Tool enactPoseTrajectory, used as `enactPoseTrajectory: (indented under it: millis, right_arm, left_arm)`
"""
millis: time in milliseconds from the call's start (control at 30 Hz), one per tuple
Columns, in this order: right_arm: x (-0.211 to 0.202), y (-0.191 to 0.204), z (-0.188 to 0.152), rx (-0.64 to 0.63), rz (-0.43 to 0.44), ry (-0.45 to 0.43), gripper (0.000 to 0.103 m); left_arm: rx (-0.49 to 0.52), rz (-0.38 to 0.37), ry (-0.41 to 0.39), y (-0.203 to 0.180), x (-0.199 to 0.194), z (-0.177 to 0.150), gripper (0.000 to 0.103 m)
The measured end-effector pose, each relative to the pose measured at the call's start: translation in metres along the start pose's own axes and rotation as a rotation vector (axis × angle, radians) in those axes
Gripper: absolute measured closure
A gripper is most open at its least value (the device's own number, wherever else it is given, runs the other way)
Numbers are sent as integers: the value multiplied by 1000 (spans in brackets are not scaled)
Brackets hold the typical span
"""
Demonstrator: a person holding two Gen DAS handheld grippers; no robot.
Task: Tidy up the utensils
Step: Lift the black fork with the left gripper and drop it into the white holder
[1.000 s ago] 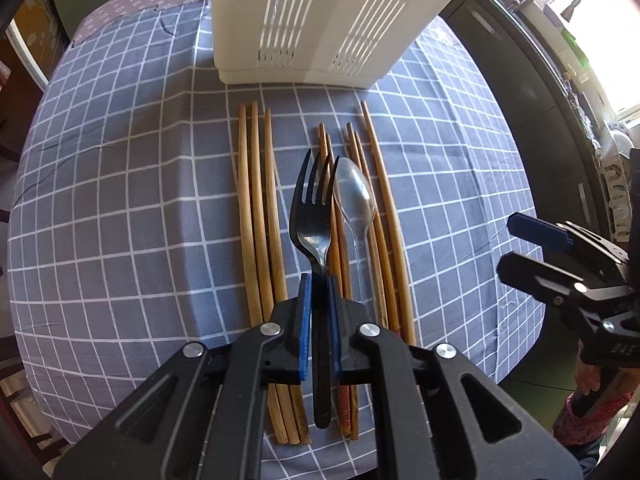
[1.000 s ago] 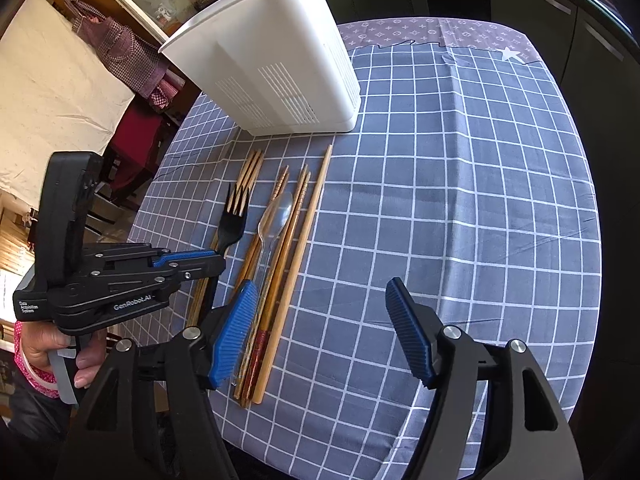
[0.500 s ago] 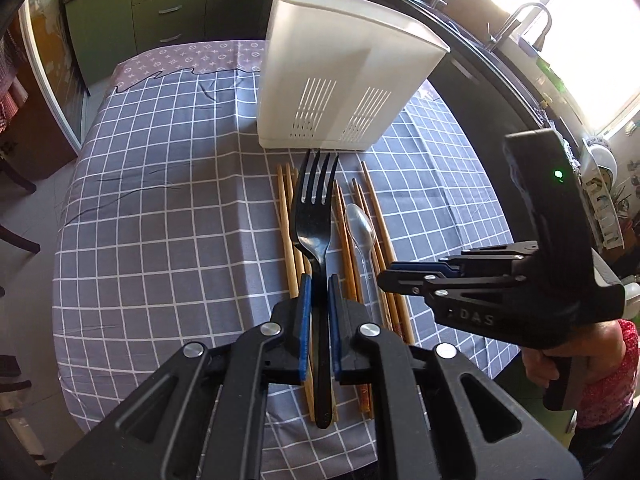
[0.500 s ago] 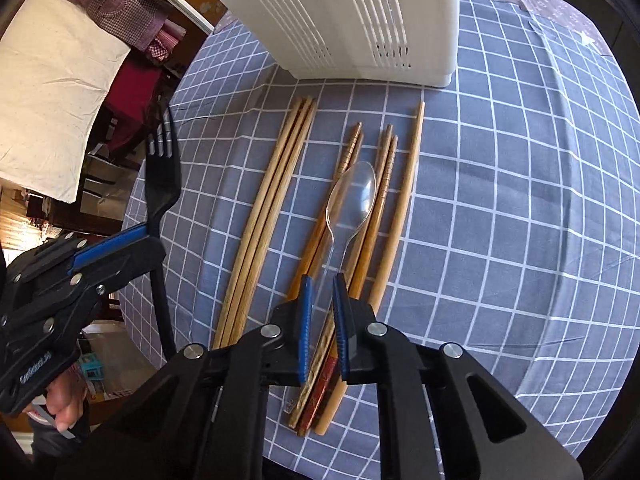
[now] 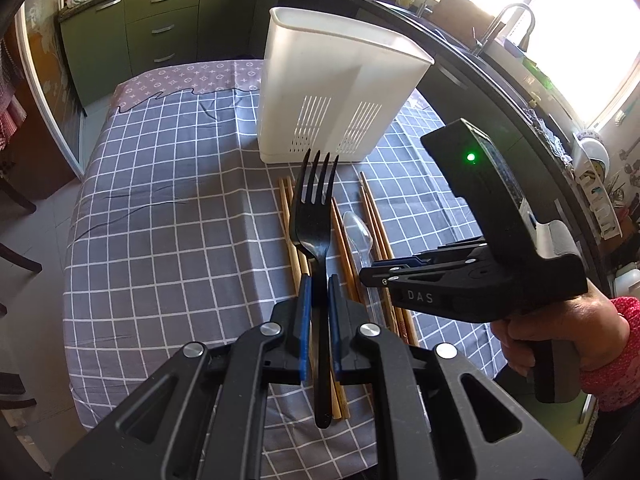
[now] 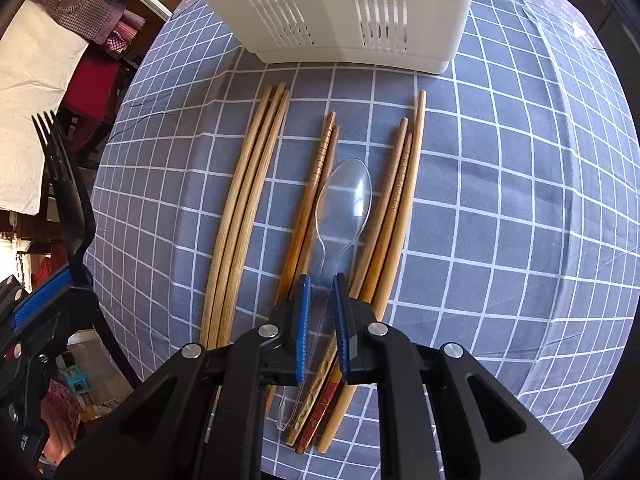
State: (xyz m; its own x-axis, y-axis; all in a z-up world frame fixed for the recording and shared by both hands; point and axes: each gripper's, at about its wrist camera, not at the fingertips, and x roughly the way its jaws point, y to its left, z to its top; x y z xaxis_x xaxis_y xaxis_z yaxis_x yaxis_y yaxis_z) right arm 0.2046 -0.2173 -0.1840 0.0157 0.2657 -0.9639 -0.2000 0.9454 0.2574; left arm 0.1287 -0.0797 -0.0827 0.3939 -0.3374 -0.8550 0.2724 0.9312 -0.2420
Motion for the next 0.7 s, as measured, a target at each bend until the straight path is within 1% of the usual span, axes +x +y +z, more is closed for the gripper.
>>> enactPoseTrajectory:
  millis: [133, 200, 267, 367, 433, 500, 600, 700]
  right_arm:
    - [3, 13, 4, -21, -44, -21, 89]
    - [4, 20, 1, -42, -75, -45, 91]
    - [3, 22, -4, -54, -83, -69, 91]
    - [0, 16, -6, -28, -11, -89, 93]
    - [-12, 8, -12, -15, 50, -132, 93]
    - [-27, 2, -20, -8, 121, -184, 93]
    - [-52, -6, -34, -5, 202, -265, 93]
    - [-72, -15, -51, 2, 276, -330, 93]
  left_arm:
    - [7, 5, -6, -1, -2, 1, 95]
    - [8, 10, -14, -2, -4, 3, 95]
    - [8, 14, -30, -2, -8, 5, 95]
    - [7, 11, -61, -2, -19, 10, 95]
    - [8, -1, -95, -3, -31, 17, 95]
    - [12, -16, -149, -4, -45, 27, 95]
    - [23, -60, -258, -9, -66, 52, 95]
    - [54, -71, -413, -20, -85, 82, 95]
